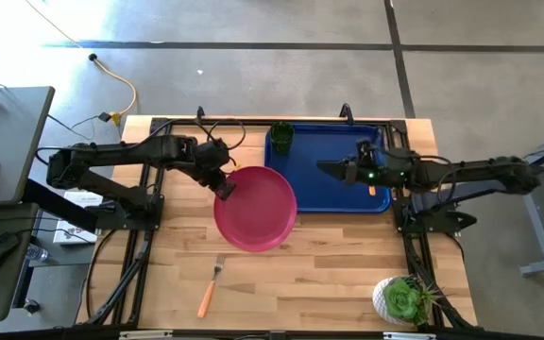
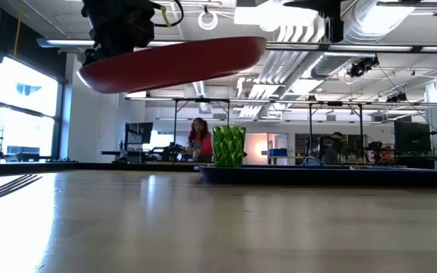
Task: Pick and place plate/cup/fork/spoon on tray
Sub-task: Put the pink plate on the blue tray
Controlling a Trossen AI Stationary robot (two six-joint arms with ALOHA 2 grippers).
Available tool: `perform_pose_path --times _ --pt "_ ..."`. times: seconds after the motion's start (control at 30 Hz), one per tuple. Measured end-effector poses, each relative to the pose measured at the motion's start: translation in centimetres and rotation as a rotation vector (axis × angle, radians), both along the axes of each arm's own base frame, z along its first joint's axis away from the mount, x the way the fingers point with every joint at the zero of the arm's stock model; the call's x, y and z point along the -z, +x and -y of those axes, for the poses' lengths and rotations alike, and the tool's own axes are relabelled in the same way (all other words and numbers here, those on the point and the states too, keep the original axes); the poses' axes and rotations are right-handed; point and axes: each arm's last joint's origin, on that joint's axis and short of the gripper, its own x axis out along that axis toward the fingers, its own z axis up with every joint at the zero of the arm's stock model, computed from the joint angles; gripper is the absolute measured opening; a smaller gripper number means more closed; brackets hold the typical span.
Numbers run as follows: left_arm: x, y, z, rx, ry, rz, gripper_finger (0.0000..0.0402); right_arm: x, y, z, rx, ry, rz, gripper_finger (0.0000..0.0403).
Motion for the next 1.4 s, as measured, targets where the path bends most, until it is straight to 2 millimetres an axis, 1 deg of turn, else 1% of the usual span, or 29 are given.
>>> perform_pose_path --times 0.17,0.27,0.37,0.53,0.73,0.9,1.07,1.27,1.4 --pt "0.0 -0.1 0.0 0.012 0.007 -0.011 0.0003 -1.2 2.3 -1.9 -0.021 -0.018 -0.080 0.0114" --pt "0.0 -0.1 0.0 0.027 0.014 -0.013 0.0003 -2.2 3.7 -2.4 -0.019 -0.029 -0.159 0.0114" --pt "0.1 -0.1 0.0 0.024 0.038 -0.022 0.0003 -2.8 5.0 -2.5 0.003 -0.043 -0.295 0.0114" --pt "0.1 -0.2 -0.1 0.016 0.055 -0.026 0.0003 -2.8 6.6 -2.6 0.059 -0.014 -0.520 0.0114" --pt "0.2 -0.1 -0.2 0.005 0.075 -0.037 0.0003 -1.9 8.6 -2.8 0.079 -0.002 -0.714 0.0114" --pt "0.5 0.0 -0.4 -0.023 0.087 -0.058 0.0003 -0.2 10.2 -2.9 0.083 0.029 -0.838 0.0114" --pt "1.1 0.5 -0.6 -0.033 0.102 -0.093 0.0003 1.2 11.4 -2.5 0.077 0.095 -0.872 0.0114" --pt "2.1 1.2 -0.7 -0.019 0.108 -0.144 0.0003 2.4 12.1 -2.4 0.105 0.081 -0.914 0.0114" --pt "2.4 1.5 -0.8 -0.010 0.113 -0.153 0.0003 3.1 12.6 -2.4 0.108 0.073 -0.935 0.0114"
